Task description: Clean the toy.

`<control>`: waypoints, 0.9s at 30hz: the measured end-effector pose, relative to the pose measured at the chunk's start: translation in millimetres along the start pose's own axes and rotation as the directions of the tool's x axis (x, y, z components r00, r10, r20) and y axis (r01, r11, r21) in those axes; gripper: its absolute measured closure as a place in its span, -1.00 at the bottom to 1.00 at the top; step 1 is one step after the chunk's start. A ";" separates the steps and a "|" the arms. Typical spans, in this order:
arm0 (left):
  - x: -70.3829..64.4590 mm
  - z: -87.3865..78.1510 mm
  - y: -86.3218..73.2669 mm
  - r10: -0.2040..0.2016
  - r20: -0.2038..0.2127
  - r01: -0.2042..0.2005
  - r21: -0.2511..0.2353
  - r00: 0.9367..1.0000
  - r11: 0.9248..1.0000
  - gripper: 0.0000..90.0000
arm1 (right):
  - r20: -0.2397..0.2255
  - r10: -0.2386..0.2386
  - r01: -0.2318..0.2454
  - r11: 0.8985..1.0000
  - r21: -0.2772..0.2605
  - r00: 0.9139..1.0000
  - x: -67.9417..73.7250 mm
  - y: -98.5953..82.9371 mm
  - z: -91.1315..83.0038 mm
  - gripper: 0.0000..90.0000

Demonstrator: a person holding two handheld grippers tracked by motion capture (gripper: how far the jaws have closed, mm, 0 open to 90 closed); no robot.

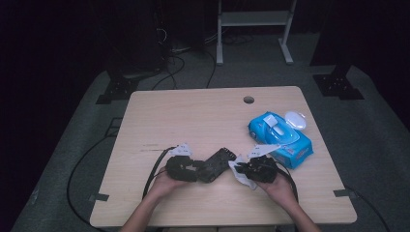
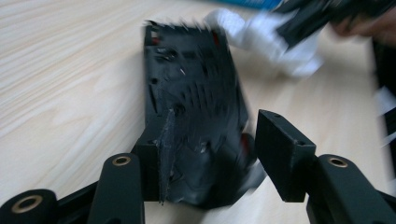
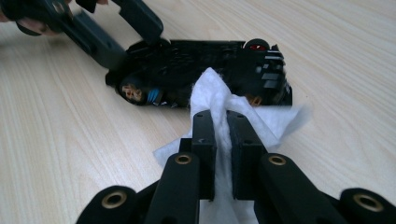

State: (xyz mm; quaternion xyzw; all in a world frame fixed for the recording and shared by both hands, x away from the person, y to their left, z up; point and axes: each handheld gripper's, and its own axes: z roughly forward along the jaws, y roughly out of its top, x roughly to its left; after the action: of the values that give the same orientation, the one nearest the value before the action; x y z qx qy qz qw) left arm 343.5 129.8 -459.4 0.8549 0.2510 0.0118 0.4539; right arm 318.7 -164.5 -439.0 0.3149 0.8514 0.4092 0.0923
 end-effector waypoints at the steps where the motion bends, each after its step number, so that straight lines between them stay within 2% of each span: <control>1: 0.1 0.5 0.0 -0.001 0.007 0.001 0.000 1.000 1.000 0.02 | 0.000 0.001 -0.001 1.000 -0.010 1.000 0.2 1.8 -1.1 0.82; 4: -2.0 2.2 0.5 0.023 -0.009 -0.023 -0.003 1.000 1.000 0.01 | 0.010 -0.006 0.006 0.998 -0.060 1.000 -1.5 13.2 -4.8 0.81; 6: -1.7 2.7 1.1 0.023 -0.012 -0.023 -0.003 1.000 1.000 0.00 | 0.010 0.002 -0.001 0.997 -0.080 1.000 -6.8 24.4 -1.2 0.81; 9: -2.3 3.0 1.0 0.029 -0.018 -0.029 -0.005 0.999 1.000 -0.01 | 0.029 0.013 -0.011 0.998 -0.066 0.999 -17.6 39.3 14.3 0.81; 11: -2.3 2.9 0.9 0.039 -0.019 -0.039 -0.002 0.999 0.999 -0.02 | 0.049 0.017 -0.016 0.999 -0.033 0.999 -24.6 44.2 27.1 0.80; 14: -2.0 1.7 1.0 0.047 -0.017 -0.047 -0.013 0.999 0.999 -0.06 | 0.047 0.036 -0.035 0.999 -0.003 0.998 -30.1 42.1 39.4 0.80; 18: -3.8 -0.2 1.4 0.073 -0.057 -0.073 -0.007 0.996 0.997 -0.29 | 0.036 0.028 -0.028 0.999 0.023 0.999 -26.1 39.1 38.2 0.80; 21: -3.4 0.1 0.8 0.074 -0.070 -0.074 0.000 0.995 0.997 -0.43 | 0.041 0.010 -0.011 0.999 0.031 0.999 -21.2 34.6 37.1 0.80; 23: -3.6 0.5 1.2 0.079 -0.080 -0.080 -0.010 0.994 0.997 -0.49 | 0.035 0.017 -0.018 1.000 0.022 0.999 -20.2 31.1 36.2 0.80; 27: -5.9 0.7 1.8 0.111 -0.116 -0.114 -0.023 0.987 0.993 -0.57 | 0.024 0.029 -0.029 0.999 0.014 0.999 -19.8 26.0 34.7 0.80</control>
State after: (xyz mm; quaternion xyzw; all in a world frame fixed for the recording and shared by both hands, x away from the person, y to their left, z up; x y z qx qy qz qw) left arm 339.3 125.8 -457.2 0.8587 0.2278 0.0900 0.4501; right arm 360.6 -142.3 -443.9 0.3327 0.8486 0.4003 0.0944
